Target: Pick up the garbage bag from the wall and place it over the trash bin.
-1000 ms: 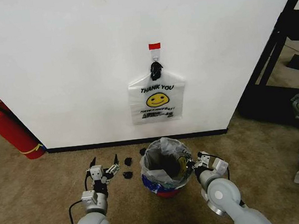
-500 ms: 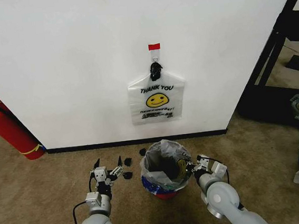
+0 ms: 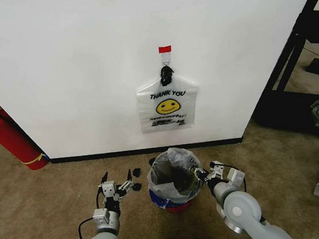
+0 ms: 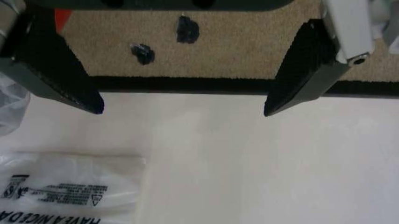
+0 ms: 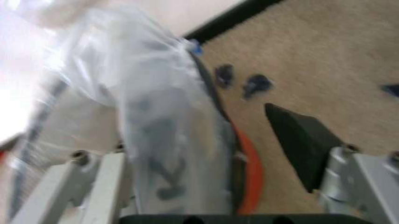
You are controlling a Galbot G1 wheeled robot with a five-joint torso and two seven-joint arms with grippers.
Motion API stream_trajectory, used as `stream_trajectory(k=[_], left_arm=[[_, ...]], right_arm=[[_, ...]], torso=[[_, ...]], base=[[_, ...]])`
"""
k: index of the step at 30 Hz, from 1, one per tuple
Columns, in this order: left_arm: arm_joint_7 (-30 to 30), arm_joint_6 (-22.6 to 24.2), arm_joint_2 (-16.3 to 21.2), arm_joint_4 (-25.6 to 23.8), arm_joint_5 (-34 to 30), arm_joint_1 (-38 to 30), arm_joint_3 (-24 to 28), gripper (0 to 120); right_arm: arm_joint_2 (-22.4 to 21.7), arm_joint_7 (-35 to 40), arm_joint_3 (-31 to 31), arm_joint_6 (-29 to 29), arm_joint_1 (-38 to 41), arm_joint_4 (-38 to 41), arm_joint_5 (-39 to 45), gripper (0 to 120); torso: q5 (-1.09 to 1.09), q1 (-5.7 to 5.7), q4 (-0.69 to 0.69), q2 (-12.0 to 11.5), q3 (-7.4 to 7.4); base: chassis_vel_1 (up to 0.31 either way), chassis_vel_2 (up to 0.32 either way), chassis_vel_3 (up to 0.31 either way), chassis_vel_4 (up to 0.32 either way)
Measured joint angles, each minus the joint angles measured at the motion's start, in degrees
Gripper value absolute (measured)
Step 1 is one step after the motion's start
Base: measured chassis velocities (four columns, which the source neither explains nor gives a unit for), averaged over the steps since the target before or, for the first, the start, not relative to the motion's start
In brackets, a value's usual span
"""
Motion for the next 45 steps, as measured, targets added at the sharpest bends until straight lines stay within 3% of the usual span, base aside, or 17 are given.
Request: stream_trajectory(k=[2,6,10,22,45], left_arm=[[0.00,0.02,0.31,-0.20,0.27,0.18,0.04,100],[0.01,0.07,0.43,-0.37,0.57,0.27,0.08,100],[0.01,0.09,0.02,-0.38,1.25,0.48,0.55,100],[-0.14,0.01,-0.16,-0.79,1.78,1.59,0.14,100],[-0.35,-0.47,0.01,-0.85,2.11,2.08,-0.06,100]], right_arm=[[-1.59,2.37,0.21,-1.40,-1.43,1.48,0.03,69],[-3.67,4.09,0.50,-2.15,-3.31,1.52,-0.38,81],[-3.66,3.82,0.49,-2.16,-3.28,-0.95,-1.46,97],[-2.26,0.09,1.14,-2.44,0.29,-7.00,-1.77,100],[-4.50,-1.32,5.66,-11.53,-0.35,-2.22,4.76,100]], torso=[[0.01,0.00,-0.01,0.00,0.00],[0.00,0.00,-0.02,0.00,0.00],[0.00,0.00,-0.01,0.00,0.00],[0.01,0.00,0.00,0.00,0.00],[0.00,0.00,-0.01,0.00,0.00]], base=[[0.000,0.000,0.000,0.000],[0.000,0.000,0.000,0.000],[0.000,0.000,0.000,0.000],[0.000,0.000,0.000,0.000],[0.000,0.000,0.000,0.000]])
